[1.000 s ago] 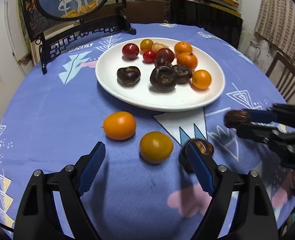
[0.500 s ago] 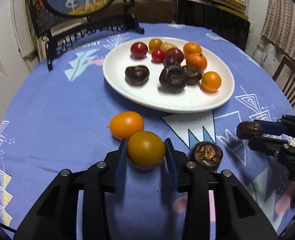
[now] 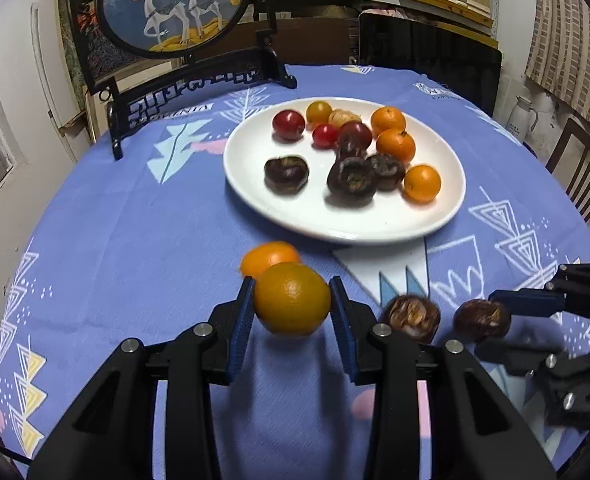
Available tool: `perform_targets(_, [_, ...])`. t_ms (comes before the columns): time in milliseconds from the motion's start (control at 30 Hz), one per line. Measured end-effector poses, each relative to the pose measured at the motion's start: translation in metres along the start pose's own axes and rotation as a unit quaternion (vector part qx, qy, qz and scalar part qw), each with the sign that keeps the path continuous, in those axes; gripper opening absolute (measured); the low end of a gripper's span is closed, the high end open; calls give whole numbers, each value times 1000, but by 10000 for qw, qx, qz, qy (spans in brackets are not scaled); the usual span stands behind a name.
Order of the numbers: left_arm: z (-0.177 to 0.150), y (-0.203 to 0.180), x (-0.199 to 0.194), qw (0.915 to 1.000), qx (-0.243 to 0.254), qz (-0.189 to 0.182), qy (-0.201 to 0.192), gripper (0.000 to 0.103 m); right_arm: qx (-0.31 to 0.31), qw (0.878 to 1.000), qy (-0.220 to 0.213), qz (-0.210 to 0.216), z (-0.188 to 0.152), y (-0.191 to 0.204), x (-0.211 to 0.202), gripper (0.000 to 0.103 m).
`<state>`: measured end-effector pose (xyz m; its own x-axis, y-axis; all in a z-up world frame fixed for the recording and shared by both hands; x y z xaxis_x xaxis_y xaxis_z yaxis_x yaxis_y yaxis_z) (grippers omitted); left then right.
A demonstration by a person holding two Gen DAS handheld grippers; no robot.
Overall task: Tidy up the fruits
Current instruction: 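Lower the yellow fruit and brown fruit onto the plate and open both tools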
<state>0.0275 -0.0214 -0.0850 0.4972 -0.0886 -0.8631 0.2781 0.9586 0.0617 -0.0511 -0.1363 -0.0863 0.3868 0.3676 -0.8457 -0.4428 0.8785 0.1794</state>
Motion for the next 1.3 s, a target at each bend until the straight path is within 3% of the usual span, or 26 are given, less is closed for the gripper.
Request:
perform_targets(533, [83, 4, -12, 9985, -59, 174, -512, 36, 233, 9950, -947, -210, 74, -34, -49, 38])
perform_targets(1300, [134, 11, 43, 9986, -52, 440, -289, 36, 515, 9947, -830, -323, 139, -75, -7, 38])
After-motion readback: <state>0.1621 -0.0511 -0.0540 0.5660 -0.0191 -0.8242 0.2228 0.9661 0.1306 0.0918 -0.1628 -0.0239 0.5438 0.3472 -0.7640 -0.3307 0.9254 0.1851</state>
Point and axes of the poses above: each gripper's, at about its wrist camera, not at the fingertips, and x roughly the way its jaws point, y to its left, z to its top, the point moved 4 cm from there along x, roughly the way its jaws point, and after that the axes turned 12 degrees about y, right-handed, at the moved point
